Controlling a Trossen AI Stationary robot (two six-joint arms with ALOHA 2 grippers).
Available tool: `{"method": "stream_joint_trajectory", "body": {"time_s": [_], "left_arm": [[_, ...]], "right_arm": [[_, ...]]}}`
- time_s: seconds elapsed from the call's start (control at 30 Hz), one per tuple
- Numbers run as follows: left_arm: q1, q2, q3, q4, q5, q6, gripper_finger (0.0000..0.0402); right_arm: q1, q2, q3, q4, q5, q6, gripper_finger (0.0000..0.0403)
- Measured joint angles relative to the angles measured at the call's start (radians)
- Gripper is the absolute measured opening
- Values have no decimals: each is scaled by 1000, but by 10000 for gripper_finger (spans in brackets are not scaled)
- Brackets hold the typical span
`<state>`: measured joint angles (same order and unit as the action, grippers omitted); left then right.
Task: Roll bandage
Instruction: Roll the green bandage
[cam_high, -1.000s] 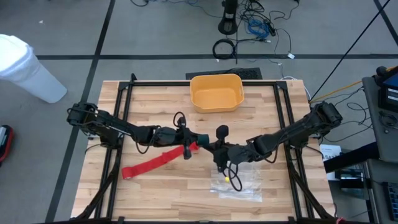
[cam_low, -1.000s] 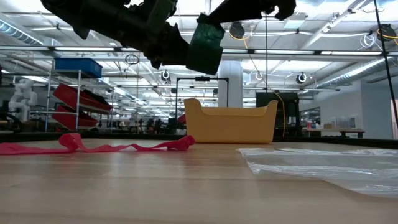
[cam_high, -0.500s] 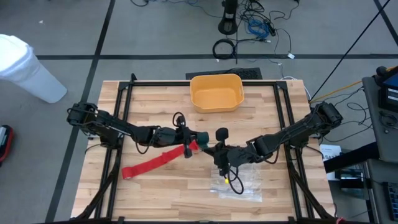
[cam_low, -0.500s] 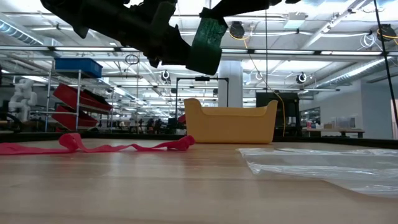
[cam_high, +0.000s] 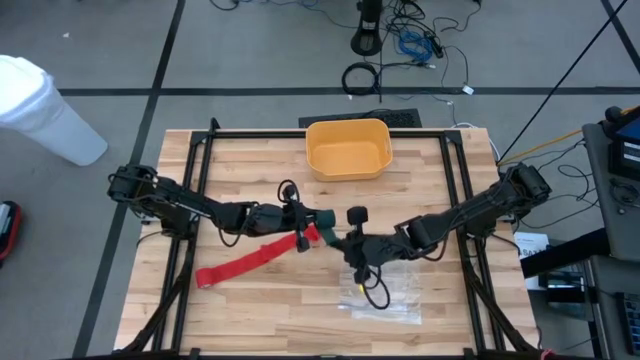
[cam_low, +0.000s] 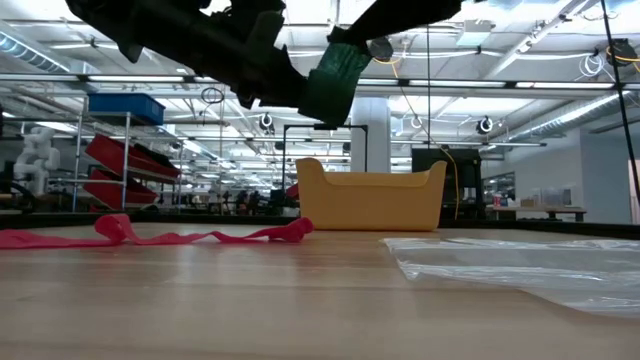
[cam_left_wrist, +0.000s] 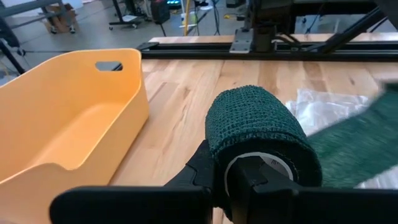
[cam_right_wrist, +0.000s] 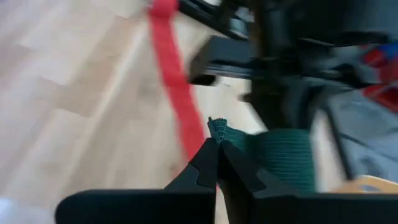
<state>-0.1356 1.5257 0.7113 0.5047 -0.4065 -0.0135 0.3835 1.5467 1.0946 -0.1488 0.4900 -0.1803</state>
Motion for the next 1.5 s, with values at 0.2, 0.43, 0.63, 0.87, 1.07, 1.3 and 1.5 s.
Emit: {"method": "stream_joint_trajectory", "body": {"time_s": [0.2,0.43,0.63,0.87,1.07,1.3,1.5], "left_arm": [[0,0,0,-5,0,2,15],[-3,0,0,2,85,3,15],[-12,0,0,12,107,19,15],[-36,1,-2,30,113,102,15],[-71,1,-2,43,103,347,15],[-117,0,0,64,128,578,15],[-144,0,0,84,114,599,15]], "right_arm": [[-50,0,0,35,26,-93,0],[-127,0,0,60,26,-154,0],[-161,0,0,36,-10,-147,0],[-175,4,2,16,-101,-63,45],[-172,1,1,54,-113,-56,126],[-136,-36,0,62,-77,-34,161],[-129,-61,-1,60,-11,-28,149]]}}
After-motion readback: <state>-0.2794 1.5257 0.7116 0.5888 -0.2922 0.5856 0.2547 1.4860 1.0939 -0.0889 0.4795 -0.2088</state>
